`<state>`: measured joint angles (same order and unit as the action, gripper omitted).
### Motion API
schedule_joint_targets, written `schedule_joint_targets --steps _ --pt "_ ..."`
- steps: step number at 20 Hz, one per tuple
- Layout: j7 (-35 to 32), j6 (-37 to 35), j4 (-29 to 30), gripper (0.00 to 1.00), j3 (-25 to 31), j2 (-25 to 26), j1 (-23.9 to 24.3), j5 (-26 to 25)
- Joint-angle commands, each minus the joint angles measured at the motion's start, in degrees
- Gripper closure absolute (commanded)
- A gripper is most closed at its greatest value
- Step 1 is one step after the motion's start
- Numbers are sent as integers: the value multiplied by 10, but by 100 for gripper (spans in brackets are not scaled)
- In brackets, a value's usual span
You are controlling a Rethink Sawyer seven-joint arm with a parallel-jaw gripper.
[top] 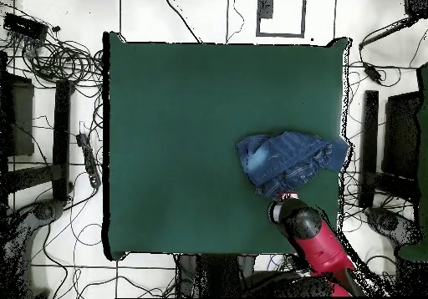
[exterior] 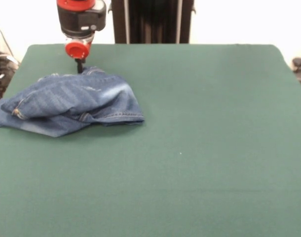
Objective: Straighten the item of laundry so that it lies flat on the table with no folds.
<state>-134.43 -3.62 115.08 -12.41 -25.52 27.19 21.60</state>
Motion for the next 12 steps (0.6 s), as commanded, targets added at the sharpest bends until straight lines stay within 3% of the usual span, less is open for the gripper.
schedule_joint_targets --steps 1,12 --pt "-83 25 -31 0 101 16 -4 3" --pt "-112 95 -26 0 155 12 35 -14"
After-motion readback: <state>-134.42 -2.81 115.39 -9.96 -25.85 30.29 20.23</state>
